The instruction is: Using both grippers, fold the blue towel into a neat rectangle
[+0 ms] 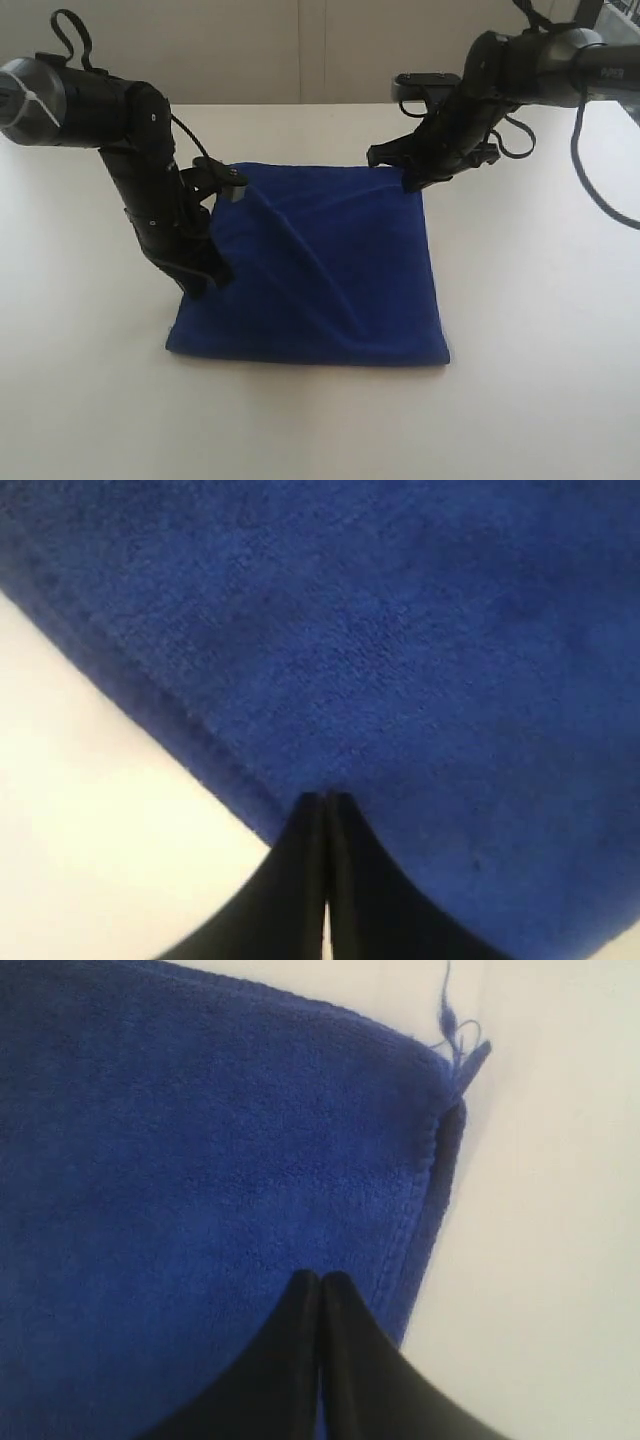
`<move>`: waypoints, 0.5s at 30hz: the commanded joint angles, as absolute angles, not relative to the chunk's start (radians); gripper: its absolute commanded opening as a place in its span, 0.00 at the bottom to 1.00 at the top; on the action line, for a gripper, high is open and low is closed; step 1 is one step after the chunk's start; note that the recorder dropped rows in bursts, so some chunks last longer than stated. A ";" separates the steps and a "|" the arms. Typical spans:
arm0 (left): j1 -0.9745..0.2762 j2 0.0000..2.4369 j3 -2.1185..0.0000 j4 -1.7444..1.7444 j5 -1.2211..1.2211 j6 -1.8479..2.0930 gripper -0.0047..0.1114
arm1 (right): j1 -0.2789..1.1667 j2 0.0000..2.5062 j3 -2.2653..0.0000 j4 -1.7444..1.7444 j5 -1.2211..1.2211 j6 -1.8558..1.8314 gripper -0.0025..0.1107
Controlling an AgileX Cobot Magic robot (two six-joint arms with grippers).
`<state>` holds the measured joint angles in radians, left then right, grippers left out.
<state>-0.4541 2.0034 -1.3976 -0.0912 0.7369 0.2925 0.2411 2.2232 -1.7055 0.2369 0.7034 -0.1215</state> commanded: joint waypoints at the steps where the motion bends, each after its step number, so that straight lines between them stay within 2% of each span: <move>1: -0.451 1.999 -1.390 -0.132 0.744 0.283 0.04 | 0.244 2.254 -1.702 0.239 0.632 -0.130 0.02; 15: -0.451 2.072 -1.384 -0.178 0.759 0.280 0.04 | 0.244 2.335 -1.702 0.225 0.576 -0.134 0.02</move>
